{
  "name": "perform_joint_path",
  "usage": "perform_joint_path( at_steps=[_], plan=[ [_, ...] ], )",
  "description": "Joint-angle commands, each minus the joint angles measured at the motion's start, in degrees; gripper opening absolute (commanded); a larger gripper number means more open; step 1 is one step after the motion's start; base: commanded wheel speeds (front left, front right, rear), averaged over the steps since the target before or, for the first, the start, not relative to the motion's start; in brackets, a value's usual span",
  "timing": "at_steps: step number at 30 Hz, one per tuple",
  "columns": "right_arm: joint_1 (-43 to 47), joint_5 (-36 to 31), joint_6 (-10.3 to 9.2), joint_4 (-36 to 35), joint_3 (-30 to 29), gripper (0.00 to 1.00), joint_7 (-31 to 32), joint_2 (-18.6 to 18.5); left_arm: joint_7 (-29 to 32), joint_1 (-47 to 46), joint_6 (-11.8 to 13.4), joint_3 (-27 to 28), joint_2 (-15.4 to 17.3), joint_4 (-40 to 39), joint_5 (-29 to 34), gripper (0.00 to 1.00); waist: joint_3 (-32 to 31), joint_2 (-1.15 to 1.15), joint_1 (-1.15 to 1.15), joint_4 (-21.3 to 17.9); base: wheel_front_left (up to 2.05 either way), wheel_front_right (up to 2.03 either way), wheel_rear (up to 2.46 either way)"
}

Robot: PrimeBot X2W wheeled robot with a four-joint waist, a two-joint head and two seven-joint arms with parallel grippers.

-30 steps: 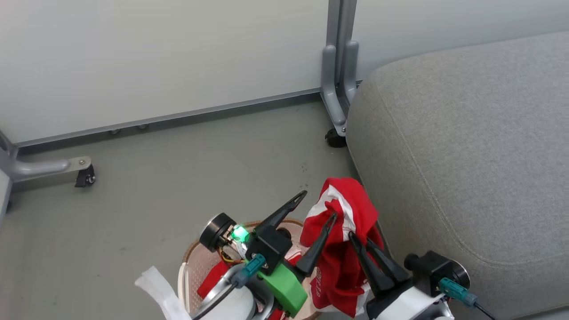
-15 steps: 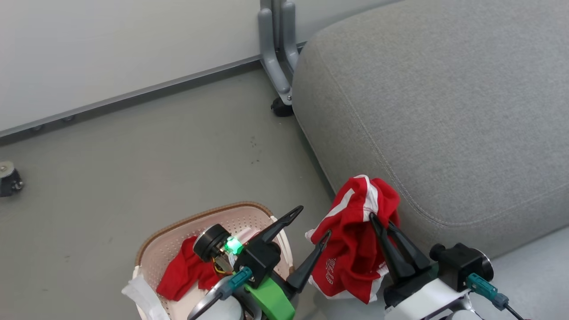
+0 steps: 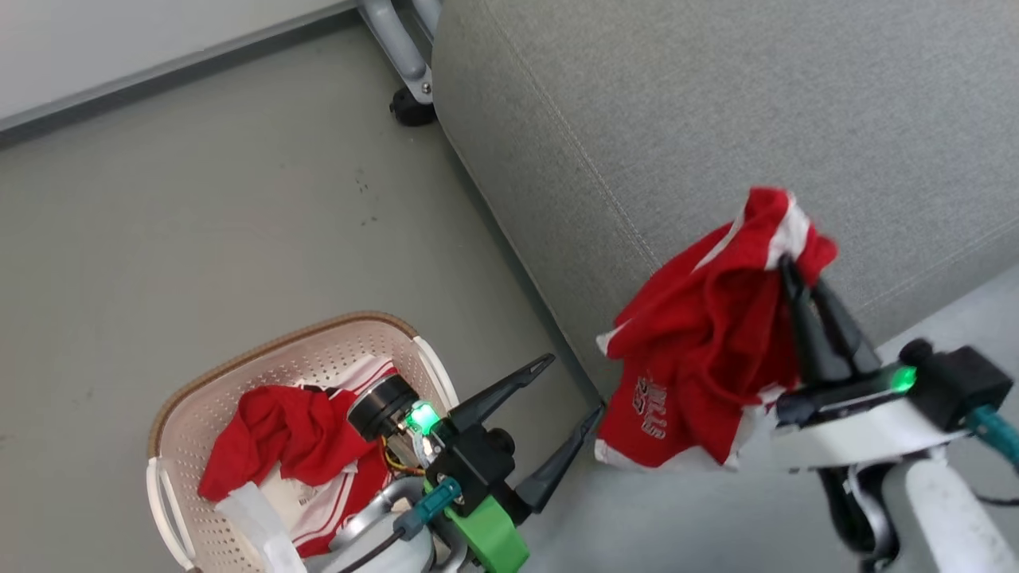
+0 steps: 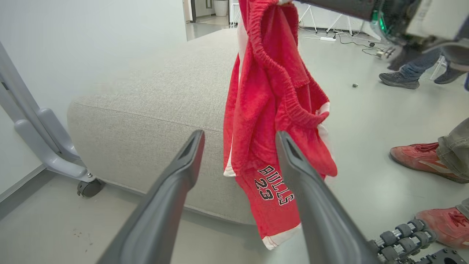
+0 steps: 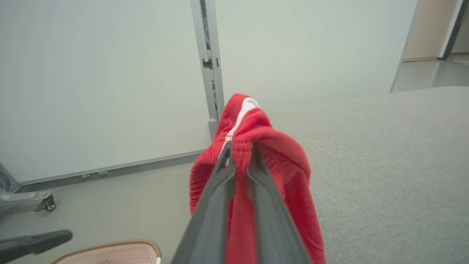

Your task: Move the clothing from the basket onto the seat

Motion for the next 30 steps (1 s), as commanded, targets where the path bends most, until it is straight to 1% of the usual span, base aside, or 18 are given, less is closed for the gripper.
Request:
perform_joint_path(
  at_steps=[1, 4, 7, 11, 13, 15, 18, 20, 23, 29, 30],
  plan=[
    [-3.31, 0.72, -0.03, -0.27, -1.81, 0.0, -0.2, -1.37, -0.14, -1.67, -0.12, -0.23, 1.15, -0.51, 0.82, 1.0, 6.25, 0.0, 0.0, -0.06, 0.0, 0.0, 0.0],
    [-10.77, 2.17, -0.04, 0.25, -7.24, 0.0, -0.2, -4.45, 0.18, -4.22, -0.35, -2.36, 2.14, -1.02, 2.31, 1.0, 10.42, 0.0, 0.0, 2.1, 0.0, 0.0, 0.0],
    [-18.48, 3.68, -0.04, 1.02, -13.49, 0.0, -0.19, -8.69, 1.12, -7.08, -0.42, -4.58, 3.24, -2.13, 3.15, 1.0, 15.01, 0.0, 0.0, 4.73, 0.0, 0.0, 0.0],
    [-28.37, 5.25, -0.04, 3.1, -18.4, 0.0, -0.19, -15.34, 2.84, -10.37, -0.48, -5.61, 4.54, -4.73, 3.46, 1.0, 21.4, 0.0, 0.0, 7.07, 0.0, 0.0, 0.0],
    [-33.27, 6.59, -0.05, 5.32, -20.37, 0.0, -0.19, -18.79, 3.75, -11.65, -0.48, -5.33, 5.39, -6.2, 3.55, 1.0, 24.36, 0.0, 0.0, 7.75, 0.0, 0.0, 0.0],
    [-36.73, 7.49, -0.05, 7.58, -21.62, 0.0, -0.18, -21.04, 4.66, -12.83, -0.48, -4.99, 6.08, -7.81, 3.83, 1.0, 26.94, 0.0, 0.0, 8.13, 0.0, 0.0, 0.0],
    [-40.77, 8.32, -0.05, 12.41, -21.94, 0.0, -0.18, -22.54, 5.8, -14.23, -0.49, -4.34, 7.32, -9.19, 3.56, 1.0, 29.99, 0.0, 0.0, 8.24, 0.0, 0.0, 0.0],
    [-42.46, 8.37, -0.05, 16.96, -21.08, 0.0, -0.18, -22.58, 6.22, -15.46, -0.5, -4.26, 7.92, -9.78, 3.98, 1.0, 31.55, 0.0, 0.0, 8.25, 0.0, 0.0, 0.0],
    [-43.97, 7.9, -0.05, 23.84, -19.47, 0.0, -0.19, -21.77, 6.7, -17.2, -0.5, -4.52, 8.02, -10.07, 4.13, 1.0, 33.31, 0.0, 0.0, 8.58, 0.0, 0.0, 0.0],
    [-43.86, 8.15, -0.05, 32.74, -18.99, 0.0, -0.19, -18.74, 6.2, -19.12, -0.49, -4.79, 7.61, -9.34, 3.77, 1.0, 34.33, 0.0, 0.0, 9.0, 0.0, 0.0, 0.0],
    [-43.63, 7.96, -0.05, 33.55, -19.3, 0.39, -0.19, -18.36, 6.09, -19.27, -0.42, -4.8, 7.5, -9.16, 3.69, 1.0, 34.2, 0.0, 0.0, 9.09, 0.0, 0.0, 0.0]
  ],
)
